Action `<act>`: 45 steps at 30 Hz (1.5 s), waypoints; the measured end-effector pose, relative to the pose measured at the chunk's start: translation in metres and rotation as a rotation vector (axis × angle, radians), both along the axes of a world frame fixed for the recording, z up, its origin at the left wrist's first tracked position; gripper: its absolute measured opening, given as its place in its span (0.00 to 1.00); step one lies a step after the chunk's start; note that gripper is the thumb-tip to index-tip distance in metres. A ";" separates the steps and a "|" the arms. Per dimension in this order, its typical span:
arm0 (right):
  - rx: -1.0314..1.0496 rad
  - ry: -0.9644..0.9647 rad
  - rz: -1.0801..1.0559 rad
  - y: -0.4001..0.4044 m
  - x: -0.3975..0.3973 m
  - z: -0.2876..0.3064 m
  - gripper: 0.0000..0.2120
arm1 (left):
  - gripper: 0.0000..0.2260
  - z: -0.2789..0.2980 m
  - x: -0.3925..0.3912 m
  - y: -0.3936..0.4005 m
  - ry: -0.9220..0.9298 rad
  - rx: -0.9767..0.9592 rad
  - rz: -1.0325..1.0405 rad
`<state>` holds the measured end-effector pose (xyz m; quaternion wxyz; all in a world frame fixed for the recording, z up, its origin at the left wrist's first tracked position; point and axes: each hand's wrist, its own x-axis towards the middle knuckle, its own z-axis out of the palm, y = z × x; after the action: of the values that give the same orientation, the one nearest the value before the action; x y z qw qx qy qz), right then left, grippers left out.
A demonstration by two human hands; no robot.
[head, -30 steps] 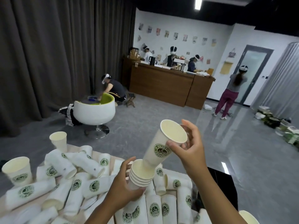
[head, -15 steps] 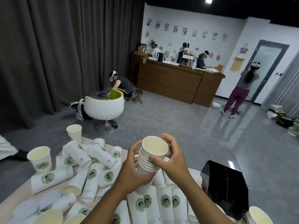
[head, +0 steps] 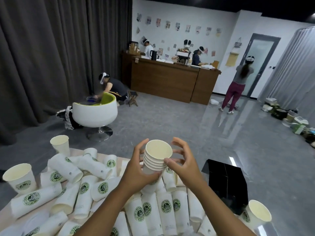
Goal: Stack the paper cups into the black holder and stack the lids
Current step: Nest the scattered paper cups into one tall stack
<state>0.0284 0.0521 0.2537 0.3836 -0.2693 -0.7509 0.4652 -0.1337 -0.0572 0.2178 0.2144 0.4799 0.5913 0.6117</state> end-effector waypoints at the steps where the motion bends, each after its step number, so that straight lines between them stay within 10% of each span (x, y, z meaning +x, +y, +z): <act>1: -0.012 0.001 -0.027 0.005 0.009 -0.004 0.37 | 0.47 -0.002 0.002 0.004 0.005 -0.012 -0.013; 16: -0.136 -0.282 -0.156 0.108 0.086 -0.128 0.36 | 0.49 -0.045 0.027 0.083 0.076 -0.182 -0.027; 45: -0.197 -0.552 0.023 0.287 -0.059 -0.283 0.25 | 0.49 -0.113 -0.055 0.207 0.164 -0.236 0.109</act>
<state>-0.0301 0.3390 -0.0290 0.1315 -0.4130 -0.7810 0.4496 -0.1882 0.1496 0.1044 0.1867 0.4668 0.6999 0.5073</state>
